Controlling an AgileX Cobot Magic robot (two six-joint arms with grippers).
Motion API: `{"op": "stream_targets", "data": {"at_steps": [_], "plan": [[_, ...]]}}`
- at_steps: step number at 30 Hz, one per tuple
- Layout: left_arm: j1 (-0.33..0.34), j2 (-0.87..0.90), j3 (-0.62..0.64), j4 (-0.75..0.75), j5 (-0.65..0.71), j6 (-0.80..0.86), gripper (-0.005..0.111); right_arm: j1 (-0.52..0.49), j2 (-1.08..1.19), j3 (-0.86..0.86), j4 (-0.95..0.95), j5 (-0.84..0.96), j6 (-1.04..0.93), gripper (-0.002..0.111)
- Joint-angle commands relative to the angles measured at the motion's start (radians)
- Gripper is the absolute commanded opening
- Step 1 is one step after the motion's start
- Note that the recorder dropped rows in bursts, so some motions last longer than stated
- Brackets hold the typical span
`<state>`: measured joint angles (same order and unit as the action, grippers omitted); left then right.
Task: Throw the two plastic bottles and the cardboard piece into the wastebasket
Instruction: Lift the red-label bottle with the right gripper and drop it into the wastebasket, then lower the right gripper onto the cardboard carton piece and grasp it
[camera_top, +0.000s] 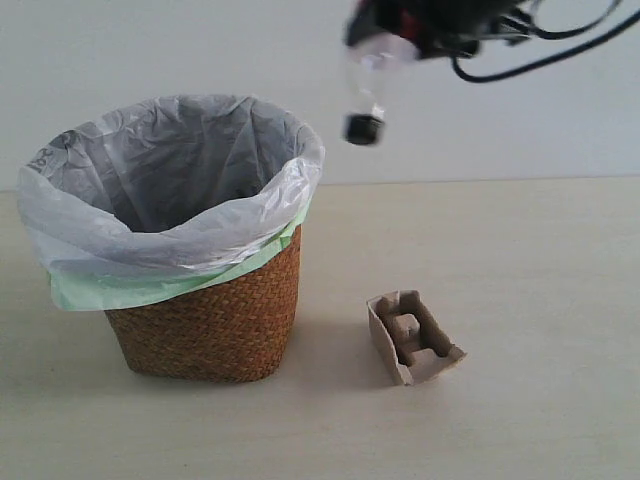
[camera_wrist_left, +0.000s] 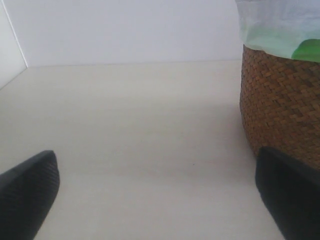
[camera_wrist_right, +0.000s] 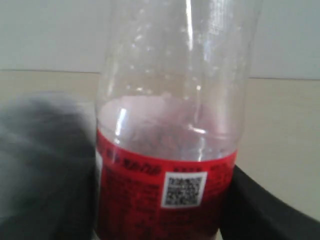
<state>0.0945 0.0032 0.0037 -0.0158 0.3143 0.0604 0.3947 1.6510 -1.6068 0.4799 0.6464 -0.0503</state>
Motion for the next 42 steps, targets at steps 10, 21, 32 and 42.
{"op": "stream_targets", "data": {"at_steps": [10, 21, 32, 42], "plan": [[-0.005, -0.003, -0.004, -0.002, -0.007, -0.009, 0.108, 0.193, 0.081, -0.172, 0.36, -0.174, -0.247, 0.101], [-0.005, -0.003, -0.004, -0.002, -0.007, -0.009, 0.108, 0.193, 0.039, -0.172, -0.853, 0.389, 0.448, 0.101], [-0.005, -0.003, -0.004, -0.002, -0.007, -0.009, 0.108, 0.135, 0.251, -0.097, -0.576, 0.575, 0.169, 0.101], [-0.005, -0.003, -0.004, -0.002, -0.007, -0.009, 0.108, 0.135, 0.416, -0.088, -0.469, 0.575, 0.076, 0.101]]}}
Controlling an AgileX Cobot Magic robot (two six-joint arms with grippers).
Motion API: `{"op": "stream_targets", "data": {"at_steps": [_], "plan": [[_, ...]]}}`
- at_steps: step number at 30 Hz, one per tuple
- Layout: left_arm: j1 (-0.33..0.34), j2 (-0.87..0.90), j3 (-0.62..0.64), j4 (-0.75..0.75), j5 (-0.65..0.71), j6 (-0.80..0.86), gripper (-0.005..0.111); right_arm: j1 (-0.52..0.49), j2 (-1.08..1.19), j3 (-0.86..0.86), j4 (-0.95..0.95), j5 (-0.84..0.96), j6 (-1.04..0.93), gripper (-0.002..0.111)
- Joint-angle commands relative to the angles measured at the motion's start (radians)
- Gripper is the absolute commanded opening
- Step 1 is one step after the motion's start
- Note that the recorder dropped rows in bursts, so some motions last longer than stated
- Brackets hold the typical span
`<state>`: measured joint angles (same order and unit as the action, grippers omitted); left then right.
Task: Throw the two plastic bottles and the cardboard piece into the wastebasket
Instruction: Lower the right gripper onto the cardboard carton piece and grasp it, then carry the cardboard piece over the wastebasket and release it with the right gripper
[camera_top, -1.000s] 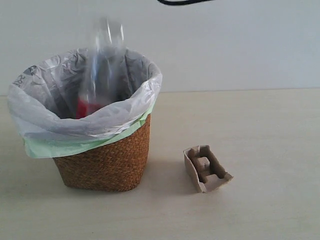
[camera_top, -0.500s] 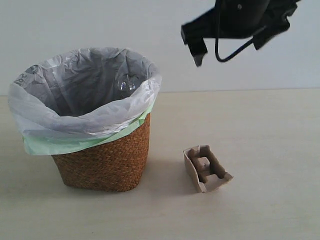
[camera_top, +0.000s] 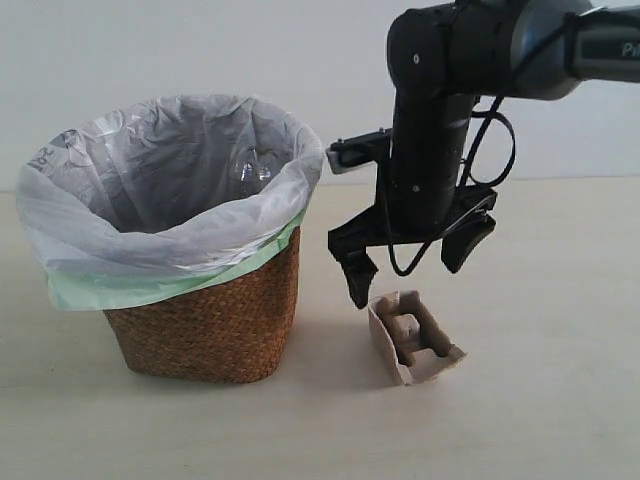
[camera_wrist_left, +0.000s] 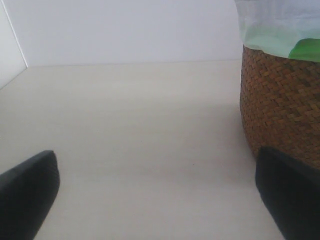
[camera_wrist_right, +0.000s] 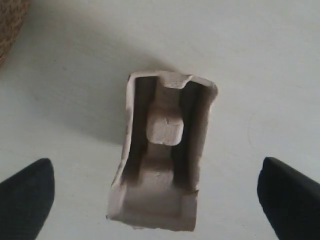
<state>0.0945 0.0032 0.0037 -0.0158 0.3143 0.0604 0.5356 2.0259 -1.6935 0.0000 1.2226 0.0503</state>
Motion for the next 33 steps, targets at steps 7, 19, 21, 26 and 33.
{"op": "stream_targets", "data": {"at_steps": [7, 19, 21, 26, 33], "plan": [[-0.005, -0.003, -0.004, -0.002, -0.007, -0.009, 0.108, -0.007, 0.115, 0.017, -0.028, -0.011, -0.032, 0.101], [-0.005, -0.003, -0.004, -0.002, -0.007, -0.009, 0.108, -0.007, 0.116, 0.146, -0.126, -0.171, -0.05, 0.034], [-0.005, -0.003, -0.004, -0.002, -0.007, -0.009, 0.108, -0.007, 0.11, 0.144, -0.132, -0.167, -0.05, 0.006], [-0.005, -0.003, -0.004, -0.002, -0.007, -0.009, 0.108, -0.007, 0.06, 0.144, -0.248, -0.147, 0.0, 0.0], [-0.005, -0.003, -0.004, -0.002, -0.007, -0.009, 0.108, -0.007, -0.123, 0.144, -0.686, -0.142, 0.364, 0.0]]}}
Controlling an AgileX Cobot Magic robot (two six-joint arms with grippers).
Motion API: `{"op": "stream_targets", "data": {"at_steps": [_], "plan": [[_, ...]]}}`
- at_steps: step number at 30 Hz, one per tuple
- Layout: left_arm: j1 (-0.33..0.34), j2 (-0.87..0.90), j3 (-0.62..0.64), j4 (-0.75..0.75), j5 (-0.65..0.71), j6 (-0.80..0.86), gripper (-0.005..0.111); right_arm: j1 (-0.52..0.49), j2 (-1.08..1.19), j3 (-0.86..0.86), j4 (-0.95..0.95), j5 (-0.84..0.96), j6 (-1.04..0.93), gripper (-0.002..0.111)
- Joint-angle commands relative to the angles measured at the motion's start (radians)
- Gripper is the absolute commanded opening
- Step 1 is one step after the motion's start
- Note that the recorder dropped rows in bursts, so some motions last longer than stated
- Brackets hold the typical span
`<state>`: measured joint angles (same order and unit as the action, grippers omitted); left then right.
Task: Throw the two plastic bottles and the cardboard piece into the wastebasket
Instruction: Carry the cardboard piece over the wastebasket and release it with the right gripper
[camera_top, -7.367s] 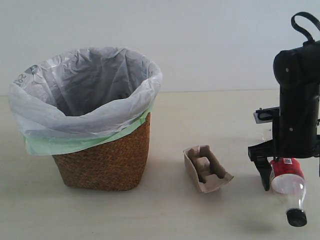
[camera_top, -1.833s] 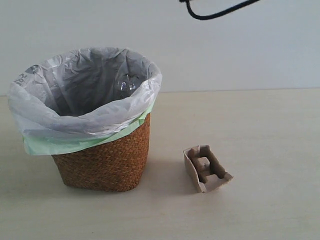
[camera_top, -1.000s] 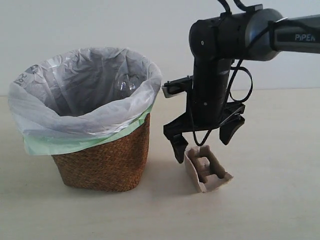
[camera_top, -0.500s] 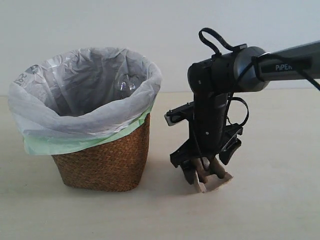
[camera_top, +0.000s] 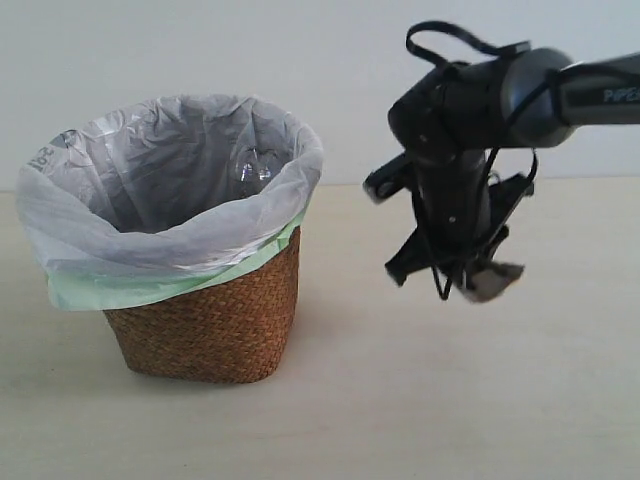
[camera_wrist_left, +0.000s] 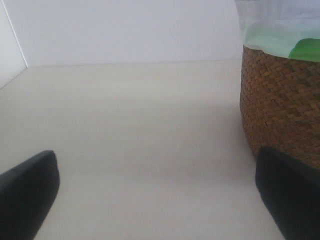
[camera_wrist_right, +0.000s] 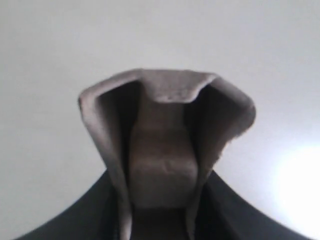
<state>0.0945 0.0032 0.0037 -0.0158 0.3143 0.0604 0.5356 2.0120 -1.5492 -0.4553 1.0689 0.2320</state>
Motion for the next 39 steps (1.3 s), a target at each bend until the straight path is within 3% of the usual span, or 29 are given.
{"op": "stream_targets", "data": {"at_steps": [1, 6, 12, 15, 18, 22, 26, 29, 34, 37, 39], "plan": [[-0.005, -0.003, -0.004, -0.002, -0.007, -0.009, 0.108, -0.007, -0.138, 0.0, -0.299, 0.012, 0.232, 0.0], [-0.005, -0.003, -0.004, -0.002, -0.007, -0.009, 0.108, -0.007, -0.275, 0.0, -0.501, -0.02, 0.372, 0.0], [-0.005, -0.003, -0.004, -0.002, -0.007, -0.009, 0.108, -0.007, -0.396, 0.0, -0.492, -0.158, 0.431, 0.0], [-0.005, -0.003, -0.004, -0.002, -0.007, -0.009, 0.108, -0.007, -0.416, 0.0, -0.387, -0.206, 0.438, 0.0], [-0.005, -0.003, -0.004, -0.002, -0.007, -0.009, 0.108, -0.007, -0.41, 0.002, -0.112, -0.267, 0.347, 0.0], [-0.005, -0.003, -0.004, -0.002, -0.007, -0.009, 0.108, -0.004, -0.409, 0.002, 0.508, -0.394, -0.008, 0.0], [-0.005, -0.003, -0.004, -0.002, -0.007, -0.009, 0.108, -0.002, -0.421, -0.025, 1.169, -0.421, -0.527, 0.0], [-0.005, -0.003, -0.004, -0.002, -0.007, -0.009, 0.108, 0.006, -0.421, -0.039, 1.42, -0.392, -0.739, 0.0], [-0.005, -0.003, -0.004, -0.002, -0.007, -0.009, 0.108, 0.011, -0.415, -0.039, 1.329, -0.39, -0.776, 0.0], [-0.005, -0.003, -0.004, -0.002, -0.007, -0.009, 0.108, 0.011, -0.409, -0.039, 1.096, -0.409, -0.675, 0.0], [-0.005, -0.003, -0.004, -0.002, -0.007, -0.009, 0.108, 0.011, -0.402, -0.032, 0.851, -0.432, -0.481, 0.0]]}}
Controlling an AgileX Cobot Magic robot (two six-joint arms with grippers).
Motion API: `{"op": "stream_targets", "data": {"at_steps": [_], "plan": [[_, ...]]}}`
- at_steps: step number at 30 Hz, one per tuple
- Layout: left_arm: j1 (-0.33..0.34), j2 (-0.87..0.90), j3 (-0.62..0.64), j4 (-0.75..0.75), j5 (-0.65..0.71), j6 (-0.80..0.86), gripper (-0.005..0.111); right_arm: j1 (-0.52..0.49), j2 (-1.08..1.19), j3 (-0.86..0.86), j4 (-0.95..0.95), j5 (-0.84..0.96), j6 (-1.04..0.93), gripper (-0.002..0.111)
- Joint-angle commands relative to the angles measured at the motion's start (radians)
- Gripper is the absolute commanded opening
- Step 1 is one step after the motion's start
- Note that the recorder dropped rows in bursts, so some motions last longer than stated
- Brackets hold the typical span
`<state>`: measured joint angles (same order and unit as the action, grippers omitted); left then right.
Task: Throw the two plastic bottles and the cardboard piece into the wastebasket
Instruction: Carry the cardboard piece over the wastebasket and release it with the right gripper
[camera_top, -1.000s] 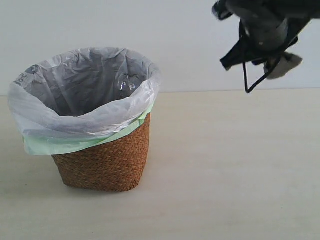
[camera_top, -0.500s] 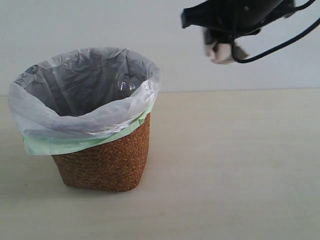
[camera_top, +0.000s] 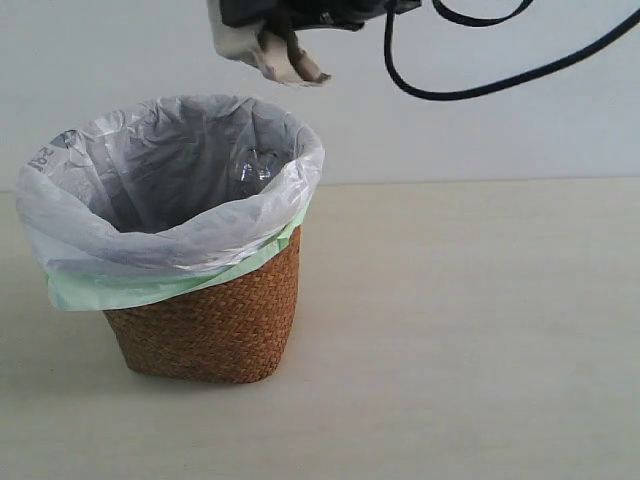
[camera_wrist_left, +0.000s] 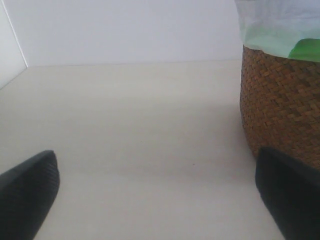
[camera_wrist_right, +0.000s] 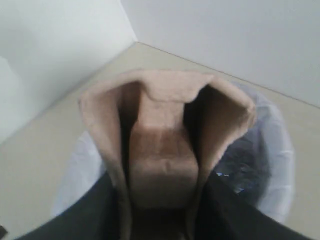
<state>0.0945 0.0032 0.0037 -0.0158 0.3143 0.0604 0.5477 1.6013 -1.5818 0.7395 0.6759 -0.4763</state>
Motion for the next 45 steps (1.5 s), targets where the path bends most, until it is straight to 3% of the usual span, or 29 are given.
{"op": "stream_targets", "data": {"at_steps": [1, 4, 7, 12, 15, 18, 26, 29, 33, 38, 41, 45], "plan": [[-0.005, -0.003, -0.004, -0.002, -0.007, -0.009, 0.108, -0.001, 0.013, 0.003, -0.465, -0.042, 0.317, 0.0], [-0.005, -0.003, -0.004, -0.002, -0.007, -0.009, 0.108, -0.001, 0.014, 0.003, -0.987, -0.005, 0.694, 0.0], [-0.005, -0.003, -0.004, -0.002, -0.007, -0.009, 0.108, -0.001, 0.01, -0.007, -1.461, 0.154, 1.019, 0.0], [-0.005, -0.003, -0.004, -0.002, -0.007, -0.009, 0.108, -0.001, 0.006, -0.013, -1.823, 0.404, 1.177, 0.0], [-0.005, -0.003, -0.004, -0.002, -0.007, -0.009, 0.108, -0.001, 0.006, -0.013, -1.779, 0.431, 1.177, 0.0], [-0.005, -0.003, -0.004, -0.002, -0.007, -0.009, 0.108, -0.001, 0.008, -0.01, -1.509, 0.354, 1.136, 0.0], [-0.005, -0.003, -0.004, -0.002, -0.007, -0.009, 0.108, 0.024, -0.05, -0.048, -0.408, -0.044, 0.485, 0.0], [-0.005, -0.003, -0.004, -0.002, -0.007, -0.009, 0.108, 0.051, -0.089, -0.069, -0.201, -0.121, 0.259, 0.0], [-0.005, -0.003, -0.004, -0.002, -0.007, -0.009, 0.108, 0.064, -0.1, -0.069, -0.205, -0.11, 0.251, 0.0], [-0.005, -0.003, -0.004, -0.002, -0.007, -0.009, 0.108, 0.064, -0.037, -0.069, -0.365, -0.004, 0.266, 0.0], [-0.005, -0.003, -0.004, -0.002, -0.007, -0.009, 0.108, 0.064, 0.026, -0.069, -0.587, 0.056, 0.372, 0.0], [-0.005, -0.003, -0.004, -0.002, -0.007, -0.009, 0.108, 0.062, 0.087, -0.069, -1.156, 0.203, 0.677, 0.0]]}}
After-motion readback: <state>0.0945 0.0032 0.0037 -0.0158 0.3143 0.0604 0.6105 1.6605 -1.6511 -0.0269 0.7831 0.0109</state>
